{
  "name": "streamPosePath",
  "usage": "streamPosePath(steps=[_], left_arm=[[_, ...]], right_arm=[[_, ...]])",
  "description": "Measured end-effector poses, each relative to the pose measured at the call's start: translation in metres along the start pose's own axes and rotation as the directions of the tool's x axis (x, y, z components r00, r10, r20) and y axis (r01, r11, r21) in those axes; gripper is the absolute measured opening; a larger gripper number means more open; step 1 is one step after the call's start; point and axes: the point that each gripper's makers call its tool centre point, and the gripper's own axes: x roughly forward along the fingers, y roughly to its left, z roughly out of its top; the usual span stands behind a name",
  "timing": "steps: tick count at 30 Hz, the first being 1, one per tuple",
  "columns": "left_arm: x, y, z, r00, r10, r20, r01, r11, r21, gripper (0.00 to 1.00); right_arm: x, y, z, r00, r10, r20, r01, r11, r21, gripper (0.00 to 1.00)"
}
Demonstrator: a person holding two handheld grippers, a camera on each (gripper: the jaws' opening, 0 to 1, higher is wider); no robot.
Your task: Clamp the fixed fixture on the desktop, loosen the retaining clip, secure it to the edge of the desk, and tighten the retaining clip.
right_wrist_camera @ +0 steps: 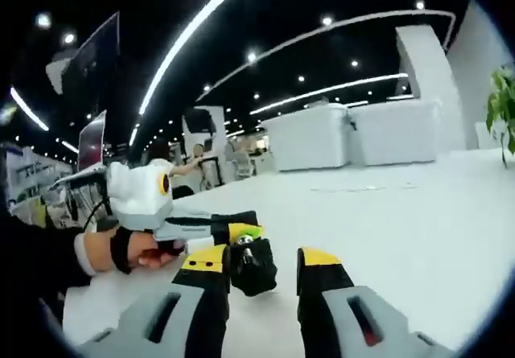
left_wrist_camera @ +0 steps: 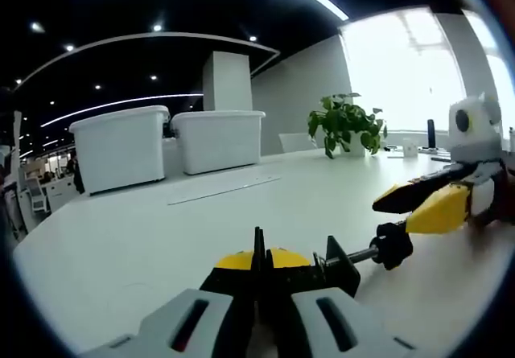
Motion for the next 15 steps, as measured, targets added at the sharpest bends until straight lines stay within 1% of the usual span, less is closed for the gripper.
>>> streamPosePath(steps=[2,4,5,7,8,9,12,15], left_arm=[[0.0,0.0,0.0,1.0,-0.002,0.0,0.002,1.0,0.0,0.05],[-0.001,-0.001,0.0,1.0,-0.007,0.001,0.007,1.0,0.0,0.05],[-0.001,-0.002,0.0,1.0,-0.009,0.004,0.009,1.0,0.004,0.05],[0.0,-0.002,0.0,1.0,-0.01,0.003,0.01,1.0,0.003,0.05],[-0.001,-0.002,0.0,1.0,-0.01,0.003,0.01,1.0,0.003,0.05],[-0.001,-0.002,0.0,1.0,-0.01,0.004,0.01,1.0,0.003,0.04],[-0.001,-0.002,0.0,1.0,-0.01,0.003,0.01,1.0,0.004,0.05],[-0.001,-0.002,0.0,1.0,-0.012,0.003,0.012,1.0,0.005,0.05]], right_arm=[[0.0,0.0,-0.001,1.0,0.003,-0.002,-0.002,0.999,0.046,0.27],[0.001,-0.001,-0.005,1.0,-0.001,-0.016,0.002,0.998,0.064,0.23],[0.002,0.004,-0.006,1.0,0.018,-0.019,-0.016,0.995,0.096,0.21],[0.002,0.008,-0.007,1.0,0.025,-0.018,-0.023,0.995,0.095,0.18],[0.002,0.009,-0.008,1.0,0.026,-0.018,-0.024,0.997,0.079,0.18],[0.006,0.005,-0.008,1.0,0.024,-0.02,-0.022,0.997,0.079,0.19],[0.008,0.006,-0.014,0.998,0.039,-0.051,-0.034,0.995,0.096,0.19],[0.011,0.004,-0.014,0.997,0.045,-0.058,-0.038,0.993,0.114,0.19]])
